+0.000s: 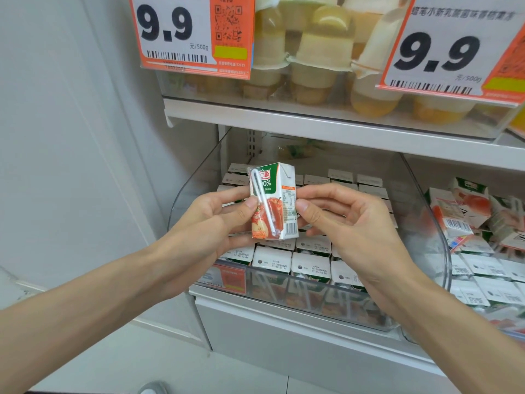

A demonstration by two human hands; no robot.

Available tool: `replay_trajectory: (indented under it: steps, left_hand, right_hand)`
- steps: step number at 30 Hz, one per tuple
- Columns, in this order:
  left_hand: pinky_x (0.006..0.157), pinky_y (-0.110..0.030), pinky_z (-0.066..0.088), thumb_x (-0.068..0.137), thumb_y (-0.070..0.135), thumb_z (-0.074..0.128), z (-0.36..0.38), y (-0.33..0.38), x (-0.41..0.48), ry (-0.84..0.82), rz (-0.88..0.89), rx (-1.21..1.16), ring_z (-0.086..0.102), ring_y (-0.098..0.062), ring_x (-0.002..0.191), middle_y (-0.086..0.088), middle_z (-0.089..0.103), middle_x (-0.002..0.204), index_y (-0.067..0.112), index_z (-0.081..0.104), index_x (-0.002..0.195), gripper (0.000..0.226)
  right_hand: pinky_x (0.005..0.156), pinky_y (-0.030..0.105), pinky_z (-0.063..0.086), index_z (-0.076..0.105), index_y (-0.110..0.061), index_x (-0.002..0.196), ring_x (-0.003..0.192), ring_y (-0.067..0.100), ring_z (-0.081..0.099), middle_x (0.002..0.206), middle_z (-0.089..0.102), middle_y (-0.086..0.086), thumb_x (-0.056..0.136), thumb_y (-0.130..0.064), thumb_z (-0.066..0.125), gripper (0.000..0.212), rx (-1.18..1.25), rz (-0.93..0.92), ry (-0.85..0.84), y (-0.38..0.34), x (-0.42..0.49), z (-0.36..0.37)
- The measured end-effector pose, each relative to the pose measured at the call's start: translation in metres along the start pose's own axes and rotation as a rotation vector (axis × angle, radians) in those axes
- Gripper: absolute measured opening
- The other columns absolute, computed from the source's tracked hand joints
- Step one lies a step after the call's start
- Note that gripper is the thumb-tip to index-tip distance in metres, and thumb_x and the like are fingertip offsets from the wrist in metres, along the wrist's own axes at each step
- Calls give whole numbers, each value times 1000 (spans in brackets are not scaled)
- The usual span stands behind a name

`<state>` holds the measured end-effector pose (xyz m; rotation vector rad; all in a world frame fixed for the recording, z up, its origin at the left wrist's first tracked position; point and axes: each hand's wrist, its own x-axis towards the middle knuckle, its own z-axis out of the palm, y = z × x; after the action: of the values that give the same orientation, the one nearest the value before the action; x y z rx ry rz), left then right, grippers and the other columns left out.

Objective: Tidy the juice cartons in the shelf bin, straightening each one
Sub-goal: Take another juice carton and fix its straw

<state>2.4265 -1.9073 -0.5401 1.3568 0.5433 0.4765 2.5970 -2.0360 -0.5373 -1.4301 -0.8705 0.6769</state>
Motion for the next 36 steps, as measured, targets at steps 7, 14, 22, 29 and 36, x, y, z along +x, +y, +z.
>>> replay_trajectory:
  steps: [7,14,22,29,36]
  left_hand:
    - [81,-28,65,90,24,77,-1,2,0,129,39,53,79,-25,103,-5,80,116,19,70,129,40]
    - [76,-29,65,88,24,76,-2,1,0,111,67,57,79,-23,105,-4,79,119,14,71,125,38]
    - [91,-26,61,95,21,71,-4,0,1,63,121,103,75,-18,115,1,76,128,21,68,135,41]
    - [109,-20,49,108,33,52,3,1,-4,-144,43,134,69,-14,126,4,74,133,24,63,144,39]
    - [88,-28,63,89,34,71,8,4,-5,42,-16,32,79,-27,104,-9,82,110,10,63,127,45]
  right_hand:
    - [91,32,61,78,-34,116,103,4,75,108,80,-18,104,-27,64,20,-99,68,-67,3,0,1]
    - [92,32,63,78,-29,116,100,9,78,107,81,-13,100,-24,69,19,-70,66,-64,5,1,4]
    - [98,45,61,71,-13,115,95,21,79,104,82,2,102,-22,67,16,37,118,-34,3,1,4]
    - [112,41,50,76,-24,120,113,12,74,116,80,-7,95,-46,69,34,-13,73,-134,-3,-1,7]
    - [107,35,55,78,-28,122,110,10,74,114,80,-10,104,-38,60,28,-82,45,-149,-1,-2,8]
